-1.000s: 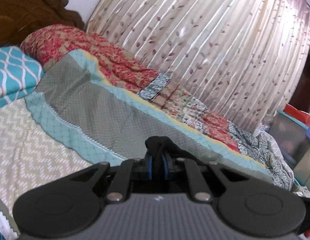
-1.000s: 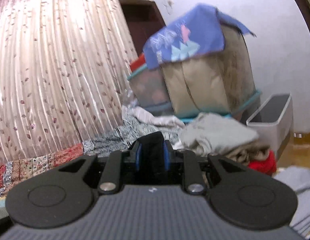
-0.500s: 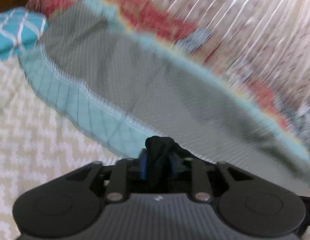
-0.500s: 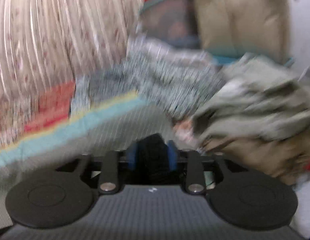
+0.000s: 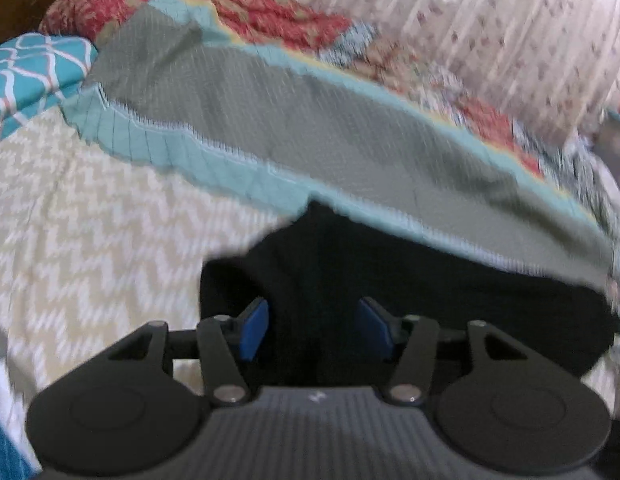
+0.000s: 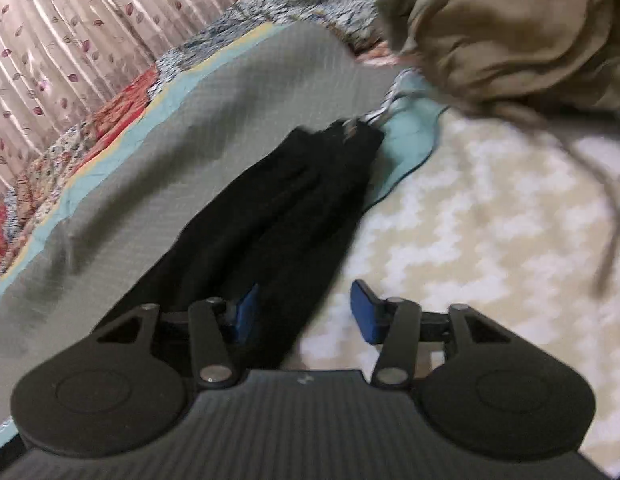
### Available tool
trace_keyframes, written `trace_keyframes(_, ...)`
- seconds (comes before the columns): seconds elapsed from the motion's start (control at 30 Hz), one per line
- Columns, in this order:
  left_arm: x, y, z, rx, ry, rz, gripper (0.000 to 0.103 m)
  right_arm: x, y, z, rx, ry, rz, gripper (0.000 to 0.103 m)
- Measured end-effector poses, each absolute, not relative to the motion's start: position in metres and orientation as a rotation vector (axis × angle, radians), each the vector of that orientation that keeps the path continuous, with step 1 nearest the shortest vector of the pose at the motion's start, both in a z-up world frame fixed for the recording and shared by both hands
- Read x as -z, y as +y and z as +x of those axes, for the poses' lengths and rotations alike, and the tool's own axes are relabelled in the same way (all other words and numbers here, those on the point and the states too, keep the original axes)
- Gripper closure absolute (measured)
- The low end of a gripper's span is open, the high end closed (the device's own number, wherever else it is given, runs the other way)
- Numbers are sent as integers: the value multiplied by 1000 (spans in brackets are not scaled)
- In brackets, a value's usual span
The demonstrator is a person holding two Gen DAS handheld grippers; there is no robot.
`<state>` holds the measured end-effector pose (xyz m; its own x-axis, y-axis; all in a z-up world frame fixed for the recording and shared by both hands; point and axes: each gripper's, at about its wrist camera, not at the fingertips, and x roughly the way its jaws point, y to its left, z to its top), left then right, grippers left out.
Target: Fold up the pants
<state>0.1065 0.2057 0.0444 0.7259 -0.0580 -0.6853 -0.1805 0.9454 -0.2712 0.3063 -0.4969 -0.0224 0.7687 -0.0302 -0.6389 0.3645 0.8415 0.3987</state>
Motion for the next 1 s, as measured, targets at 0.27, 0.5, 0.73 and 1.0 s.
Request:
trace_keyframes(0.27,-27,228,76,-173,886,-379,53,0,-476,310,542,587,302,89)
trace_keyframes(0.5,-47,266,25,-168,848,-535,44,-28,-448,198,65,607,455,64)
trace_keyframes(0.73,-33,253,13,-64,874,-579,28,-24,-294,104,-558,746,292,54)
trace_keyframes(1.0,-12,241,-7,-62,944,-560,80,-18,-120,62,-962,822,-11,41)
